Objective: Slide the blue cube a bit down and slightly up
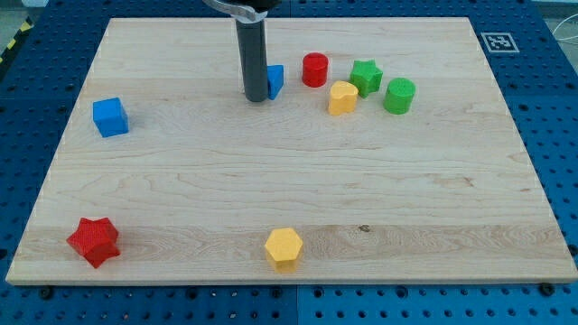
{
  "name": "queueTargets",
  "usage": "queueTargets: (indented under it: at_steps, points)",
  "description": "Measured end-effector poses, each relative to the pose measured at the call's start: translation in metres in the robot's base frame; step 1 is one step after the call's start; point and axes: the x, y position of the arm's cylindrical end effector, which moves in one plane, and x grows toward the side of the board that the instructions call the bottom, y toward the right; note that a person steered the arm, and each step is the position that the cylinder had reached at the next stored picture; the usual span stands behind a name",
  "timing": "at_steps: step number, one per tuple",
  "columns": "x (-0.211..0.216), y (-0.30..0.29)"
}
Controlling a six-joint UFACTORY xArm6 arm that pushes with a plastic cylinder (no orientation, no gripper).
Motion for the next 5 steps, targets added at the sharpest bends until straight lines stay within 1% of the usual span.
queueTargets:
  at_steps: [2,3,5]
  points:
    - [-0.001,0.001]
    - [-0.002,-0.044]
    - [-0.002,-0.162]
